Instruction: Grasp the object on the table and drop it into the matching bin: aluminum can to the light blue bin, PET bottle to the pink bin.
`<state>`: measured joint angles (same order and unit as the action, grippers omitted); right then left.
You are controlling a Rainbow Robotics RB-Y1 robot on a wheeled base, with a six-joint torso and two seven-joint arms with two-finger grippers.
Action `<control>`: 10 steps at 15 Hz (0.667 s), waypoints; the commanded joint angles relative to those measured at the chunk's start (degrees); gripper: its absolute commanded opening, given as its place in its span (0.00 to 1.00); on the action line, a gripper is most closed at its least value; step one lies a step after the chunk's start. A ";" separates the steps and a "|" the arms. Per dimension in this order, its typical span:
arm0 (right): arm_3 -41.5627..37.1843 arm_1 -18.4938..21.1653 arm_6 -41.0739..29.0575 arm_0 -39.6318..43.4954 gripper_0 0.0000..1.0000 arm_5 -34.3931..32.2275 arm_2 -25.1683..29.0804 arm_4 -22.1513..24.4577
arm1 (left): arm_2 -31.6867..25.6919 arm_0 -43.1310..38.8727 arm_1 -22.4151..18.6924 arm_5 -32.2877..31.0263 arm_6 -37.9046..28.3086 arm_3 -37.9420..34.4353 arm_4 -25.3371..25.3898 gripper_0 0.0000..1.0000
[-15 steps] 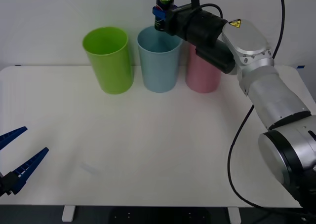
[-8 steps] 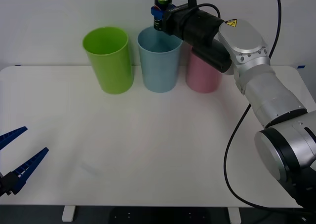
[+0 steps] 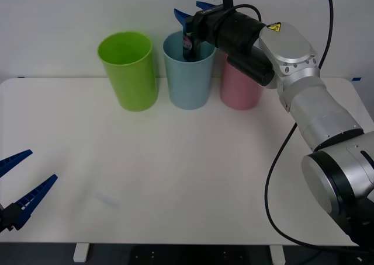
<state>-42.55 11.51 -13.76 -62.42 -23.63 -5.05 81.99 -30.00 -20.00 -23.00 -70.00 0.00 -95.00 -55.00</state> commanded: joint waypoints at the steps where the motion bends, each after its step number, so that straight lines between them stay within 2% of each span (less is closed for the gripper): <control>1: -0.07 0.09 0.04 0.28 1.00 -0.18 0.04 -0.25 | 0.00 0.00 0.00 0.00 0.00 0.00 0.00 1.00; 5: -1.57 0.88 0.84 2.30 1.00 -2.21 -0.05 -2.98 | 0.00 0.00 0.00 0.00 0.00 0.00 0.00 1.00; 10: -14.66 2.02 -0.04 11.88 1.00 -1.77 -0.75 -2.98 | 0.00 0.00 0.00 0.00 0.00 0.00 0.00 1.00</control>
<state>-55.77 13.31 -13.72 -51.69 -25.40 -5.59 79.06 -30.00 -20.00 -23.00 -70.00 0.00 -95.00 -55.00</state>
